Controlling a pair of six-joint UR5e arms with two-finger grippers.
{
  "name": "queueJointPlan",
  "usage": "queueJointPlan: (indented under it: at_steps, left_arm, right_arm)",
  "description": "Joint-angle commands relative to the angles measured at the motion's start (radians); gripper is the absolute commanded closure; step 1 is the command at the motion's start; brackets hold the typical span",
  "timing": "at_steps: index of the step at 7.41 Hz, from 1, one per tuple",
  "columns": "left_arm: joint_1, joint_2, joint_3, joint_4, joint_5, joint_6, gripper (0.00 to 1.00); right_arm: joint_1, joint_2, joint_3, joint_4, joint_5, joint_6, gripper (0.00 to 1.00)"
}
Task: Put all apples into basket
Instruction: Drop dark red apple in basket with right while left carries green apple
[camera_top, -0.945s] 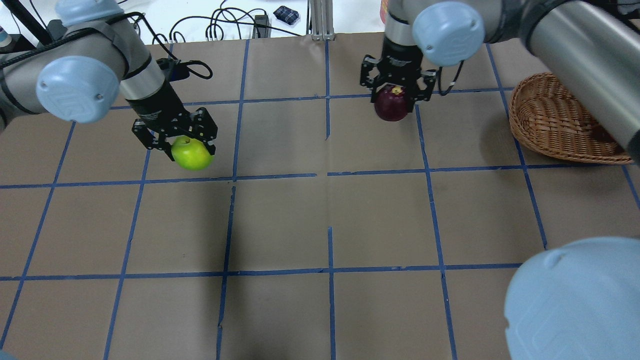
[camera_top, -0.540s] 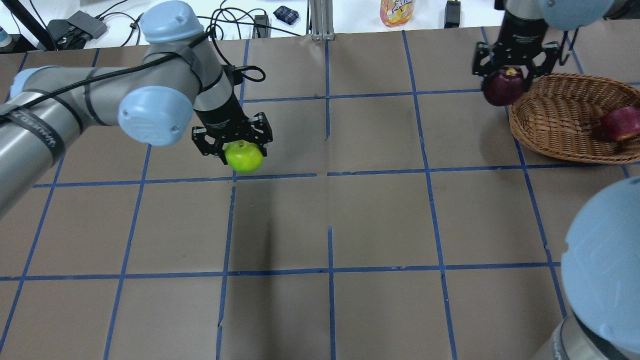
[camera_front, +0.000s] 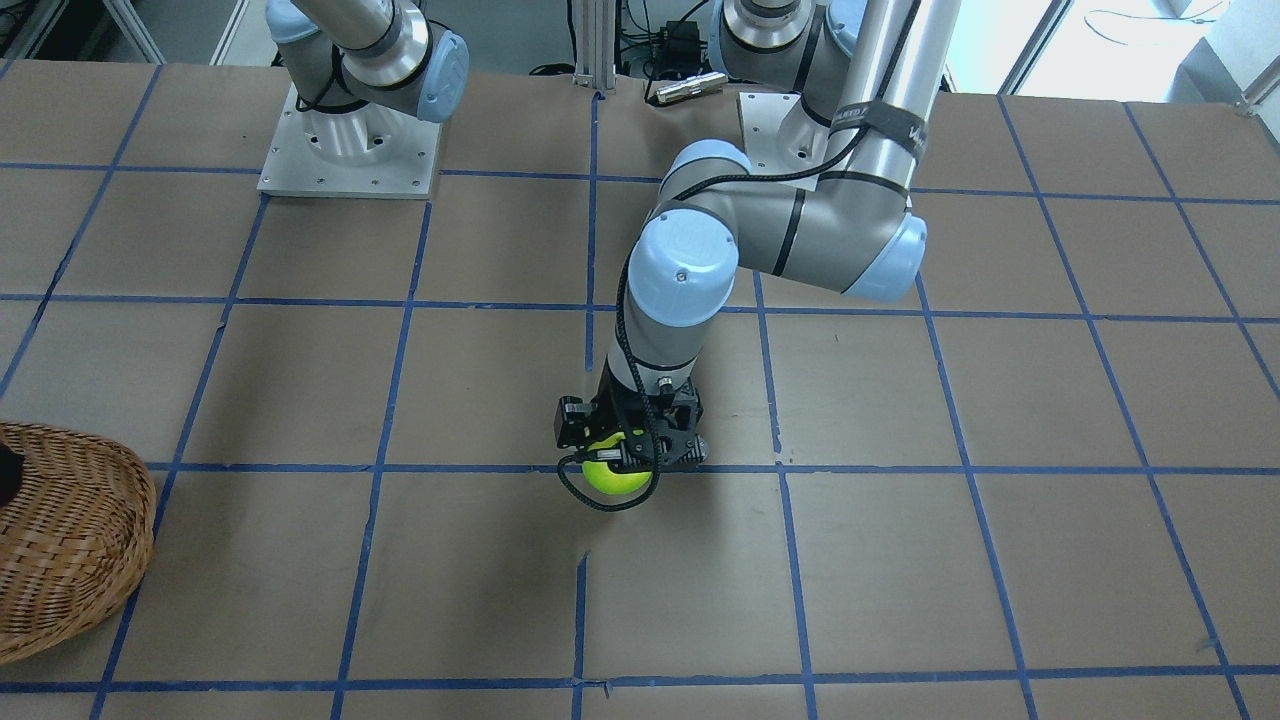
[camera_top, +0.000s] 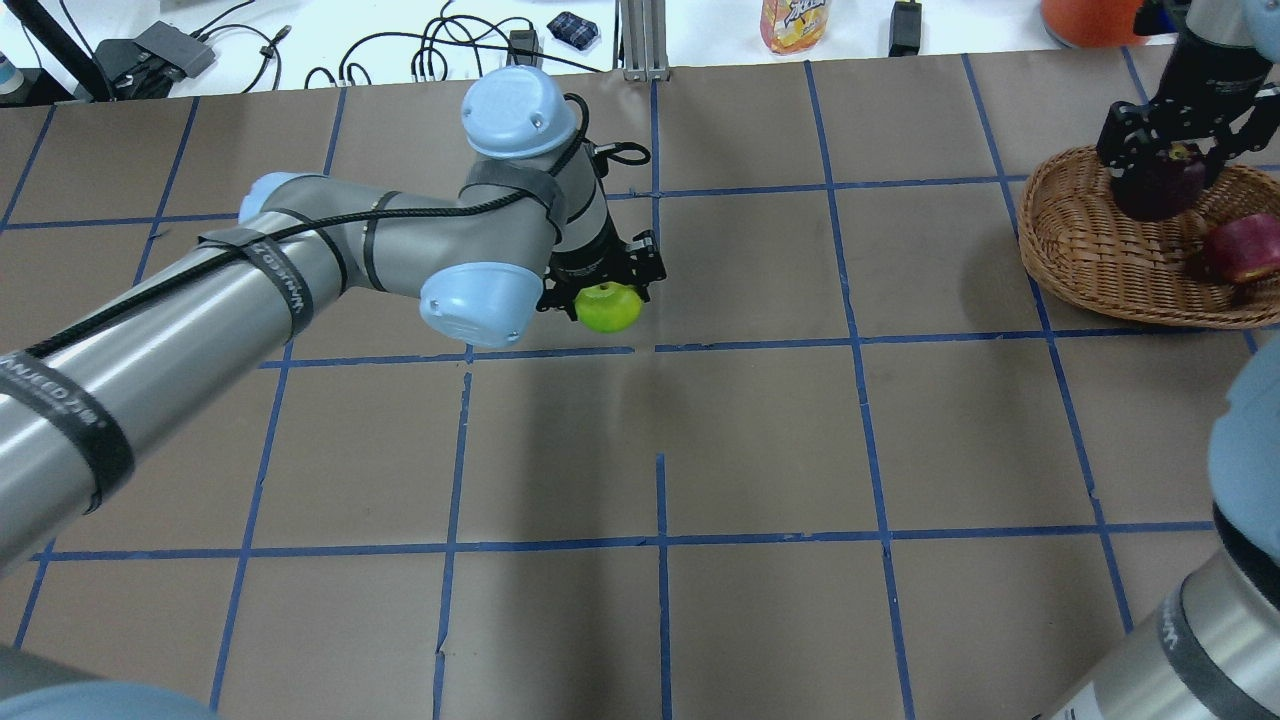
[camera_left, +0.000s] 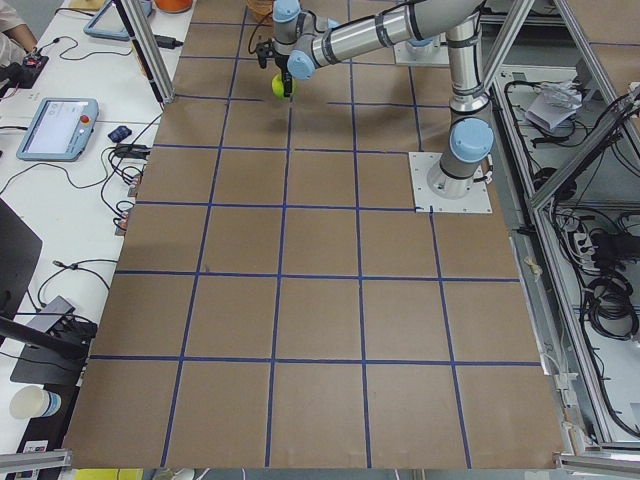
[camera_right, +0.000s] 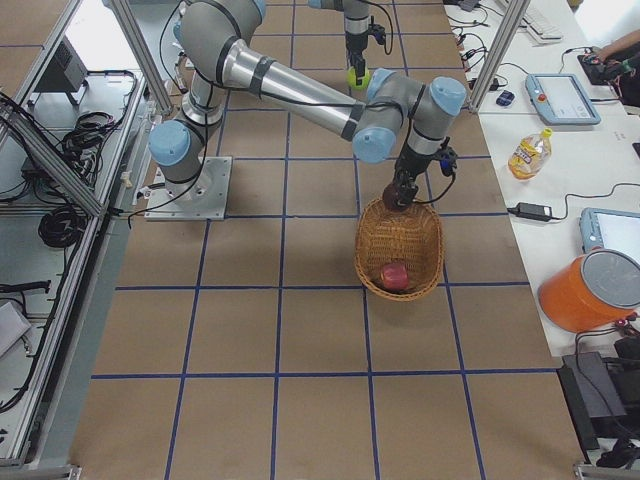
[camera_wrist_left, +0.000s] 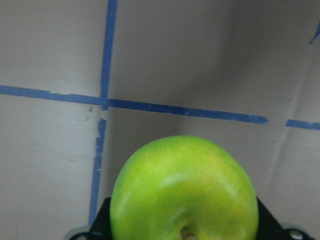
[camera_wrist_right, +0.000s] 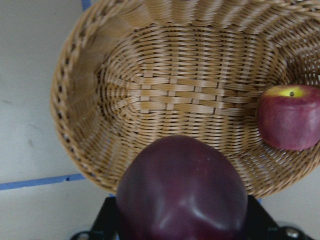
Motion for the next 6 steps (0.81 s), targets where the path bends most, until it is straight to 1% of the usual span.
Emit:
queueJointPlan:
  at_steps: [1, 2, 3, 4, 5, 6]
  left_arm:
    - [-0.048, -0.061, 0.011, 0.066, 0.017, -0.016, 0.76]
    - [-0.048, -0.072, 0.011, 0.066, 0.017, -0.014, 0.47]
    - [-0.048, -0.076, 0.011, 0.066, 0.043, -0.012, 0.00]
    - [-0.048, -0.081, 0.013, 0.066, 0.057, -0.008, 0.00]
    - [-0.049, -0.064, 0.028, 0.057, 0.051, 0.001, 0.00]
    - [-0.049, -0.040, 0.080, -0.007, 0.045, 0.003, 0.00]
  right_arm:
    - [-0.059, 0.077, 0.001, -0.102, 0.008, -0.050, 1.00]
    - [-0.077, 0.107, 0.001, -0.142, 0.010, -0.061, 1.00]
    - [-0.081, 0.117, 0.001, -0.156, 0.013, -0.063, 1.00]
    - [-0.081, 0.126, -0.001, -0.155, 0.013, -0.055, 0.91]
    - [-0.081, 0.128, -0.003, -0.153, 0.025, -0.051, 0.61]
    - [-0.081, 0.129, -0.004, -0.153, 0.094, -0.034, 0.43]
